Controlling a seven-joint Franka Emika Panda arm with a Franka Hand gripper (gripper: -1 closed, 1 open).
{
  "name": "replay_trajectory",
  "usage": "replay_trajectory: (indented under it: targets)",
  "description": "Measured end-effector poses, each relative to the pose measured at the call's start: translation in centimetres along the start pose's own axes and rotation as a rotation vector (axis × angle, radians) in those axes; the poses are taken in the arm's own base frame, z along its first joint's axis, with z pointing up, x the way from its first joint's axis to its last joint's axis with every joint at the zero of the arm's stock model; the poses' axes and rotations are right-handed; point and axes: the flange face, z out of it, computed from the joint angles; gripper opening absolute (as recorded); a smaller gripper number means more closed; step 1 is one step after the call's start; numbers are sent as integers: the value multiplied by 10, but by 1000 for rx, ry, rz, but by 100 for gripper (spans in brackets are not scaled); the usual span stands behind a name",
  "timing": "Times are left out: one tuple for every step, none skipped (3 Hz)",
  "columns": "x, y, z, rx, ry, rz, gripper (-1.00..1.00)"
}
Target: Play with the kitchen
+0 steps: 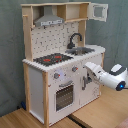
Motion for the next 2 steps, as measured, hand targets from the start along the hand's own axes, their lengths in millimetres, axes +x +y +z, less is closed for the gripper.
replay_trajectory:
  targets:
    - [1, 0, 6, 12, 3, 108, 100]
    - [-3, 0, 19, 22, -12, 204, 100]
